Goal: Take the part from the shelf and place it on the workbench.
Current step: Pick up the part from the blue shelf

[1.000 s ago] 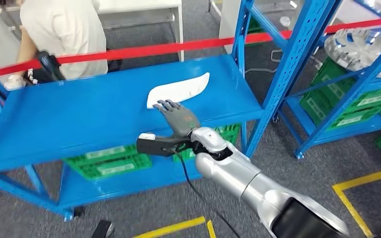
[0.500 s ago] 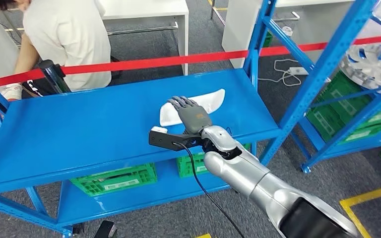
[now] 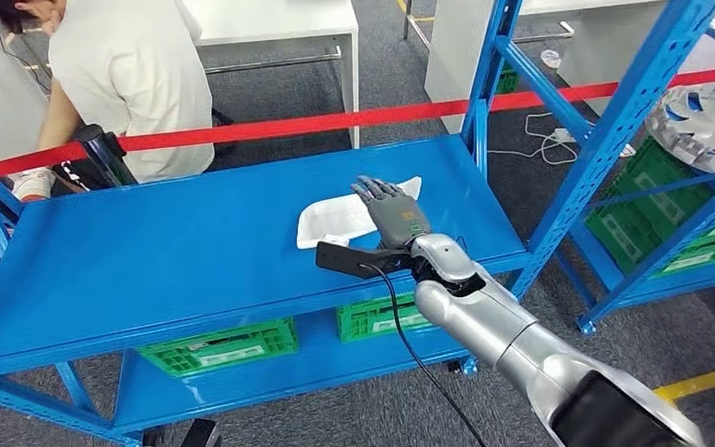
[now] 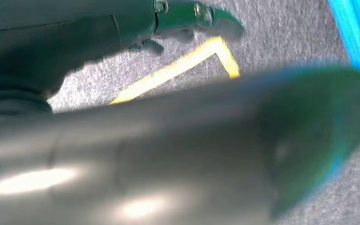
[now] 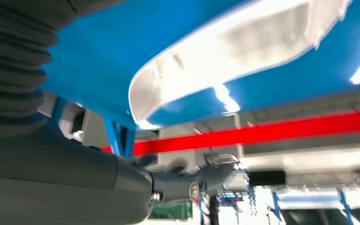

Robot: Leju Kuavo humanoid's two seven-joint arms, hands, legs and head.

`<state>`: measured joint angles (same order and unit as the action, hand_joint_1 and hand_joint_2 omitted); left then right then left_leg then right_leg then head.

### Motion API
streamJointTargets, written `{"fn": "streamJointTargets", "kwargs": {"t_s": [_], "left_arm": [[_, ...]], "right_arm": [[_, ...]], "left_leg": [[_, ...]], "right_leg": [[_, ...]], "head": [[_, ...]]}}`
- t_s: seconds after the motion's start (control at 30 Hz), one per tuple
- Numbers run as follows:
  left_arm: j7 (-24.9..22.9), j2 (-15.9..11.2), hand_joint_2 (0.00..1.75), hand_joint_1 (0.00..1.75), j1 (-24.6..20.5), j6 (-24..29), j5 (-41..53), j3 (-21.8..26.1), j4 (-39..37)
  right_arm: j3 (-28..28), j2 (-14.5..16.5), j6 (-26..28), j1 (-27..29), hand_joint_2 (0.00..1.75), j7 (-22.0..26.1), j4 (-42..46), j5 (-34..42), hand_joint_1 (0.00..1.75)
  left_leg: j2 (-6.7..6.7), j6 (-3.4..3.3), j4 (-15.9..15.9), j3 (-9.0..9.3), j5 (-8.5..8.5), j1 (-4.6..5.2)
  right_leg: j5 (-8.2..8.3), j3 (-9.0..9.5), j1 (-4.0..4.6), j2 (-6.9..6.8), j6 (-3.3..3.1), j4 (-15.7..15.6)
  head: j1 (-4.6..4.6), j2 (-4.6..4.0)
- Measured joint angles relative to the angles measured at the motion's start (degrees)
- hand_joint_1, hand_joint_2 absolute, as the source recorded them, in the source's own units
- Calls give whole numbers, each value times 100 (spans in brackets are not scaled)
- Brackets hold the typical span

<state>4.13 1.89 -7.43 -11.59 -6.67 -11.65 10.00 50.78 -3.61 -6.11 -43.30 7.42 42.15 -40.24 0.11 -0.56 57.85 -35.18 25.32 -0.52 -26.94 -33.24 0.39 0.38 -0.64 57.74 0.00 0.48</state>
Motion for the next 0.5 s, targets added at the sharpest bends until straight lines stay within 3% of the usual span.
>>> {"fn": "streamJointTargets", "kwargs": {"t_s": [0.1,0.27,0.4,0.47,0.5], "left_arm": [[27,-12,0,0,-12,-20,3,-1,1],[68,-32,0,0,-17,-16,2,-1,-1],[73,-17,0,0,-18,-1,0,0,1],[76,0,0,0,-22,8,-1,0,3],[77,3,0,0,-24,15,-1,0,2]], "right_arm": [[-1,6,2,21,0,35,-7,-6,0],[0,49,-43,40,0,101,-57,-26,0],[-1,104,-83,25,0,125,-97,-25,0],[-1,114,-88,4,0,126,-110,-24,0],[0,114,-94,-1,0,130,-121,-24,0]], "left_leg": [[1,75,-40,53,-23,-3],[-3,84,-44,99,-37,6],[3,99,-122,141,-53,-12],[17,96,-215,215,-66,-68],[23,92,-232,238,-60,-83]], "right_leg": [[18,31,-3,8,-42,-1],[-6,29,-10,12,-38,3],[-38,49,-3,11,4,-18],[-195,-74,-1,5,60,252],[-339,-245,-25,0,93,573]], "head": [[-22,0],[-36,0],[-35,0],[-10,0],[5,0]]}}
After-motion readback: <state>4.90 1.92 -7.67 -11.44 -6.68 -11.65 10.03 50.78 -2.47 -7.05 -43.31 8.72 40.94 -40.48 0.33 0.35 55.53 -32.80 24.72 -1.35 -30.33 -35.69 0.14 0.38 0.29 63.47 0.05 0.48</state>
